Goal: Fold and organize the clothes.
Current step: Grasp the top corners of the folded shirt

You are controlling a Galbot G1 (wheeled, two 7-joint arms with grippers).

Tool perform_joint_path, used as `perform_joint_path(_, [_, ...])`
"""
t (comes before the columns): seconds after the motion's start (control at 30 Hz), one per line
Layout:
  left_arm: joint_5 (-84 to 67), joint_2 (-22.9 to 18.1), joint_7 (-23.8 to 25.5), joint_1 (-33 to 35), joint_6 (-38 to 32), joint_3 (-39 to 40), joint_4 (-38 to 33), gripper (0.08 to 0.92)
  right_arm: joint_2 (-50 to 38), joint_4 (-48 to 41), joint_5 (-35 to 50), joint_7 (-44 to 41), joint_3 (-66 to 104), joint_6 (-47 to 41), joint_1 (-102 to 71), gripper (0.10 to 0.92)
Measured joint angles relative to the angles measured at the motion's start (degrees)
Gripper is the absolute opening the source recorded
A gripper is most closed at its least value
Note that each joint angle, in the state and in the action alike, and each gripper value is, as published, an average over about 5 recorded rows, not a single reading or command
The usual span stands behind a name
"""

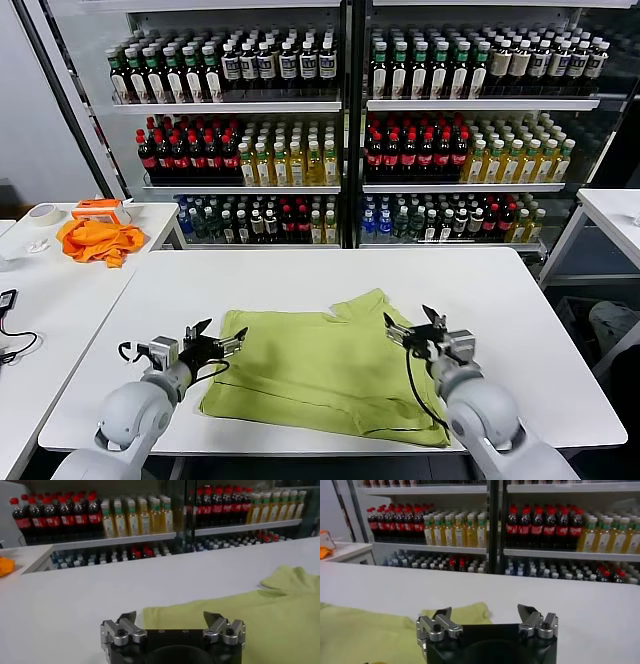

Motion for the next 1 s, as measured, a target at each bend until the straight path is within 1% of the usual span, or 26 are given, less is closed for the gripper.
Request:
perform_joint_path(0.3, [0.22, 0.08, 0.99, -5.52, -0.99, 1.79, 7.89, 0.823, 5.00, -12.51, -0.26, 1.20, -4.20, 1.27, 8.23, 0.823])
perform_joint_path(0.53, [0.80, -0.38, 1.99, -7.81, -1.74, 3.10, 11.83, 0.822, 8.18, -20.08, -0.49, 1.69, -5.54, 2.11, 12.61, 0.823])
perform_joint_path(0.73, [1.17, -0.59, 2.30, -9.18, -2.31, 3.76, 14.07, 0.823, 9.74, -24.00, -0.49, 2.04, -6.44, 1.95, 14.37, 0.823])
perform_joint_path(1.0, [1.33, -0.83, 2.62, -9.85, -3.17, 4.47, 15.58, 0.823, 10.86, -26.73, -0.56, 2.28, -6.80, 1.57, 15.48, 0.823])
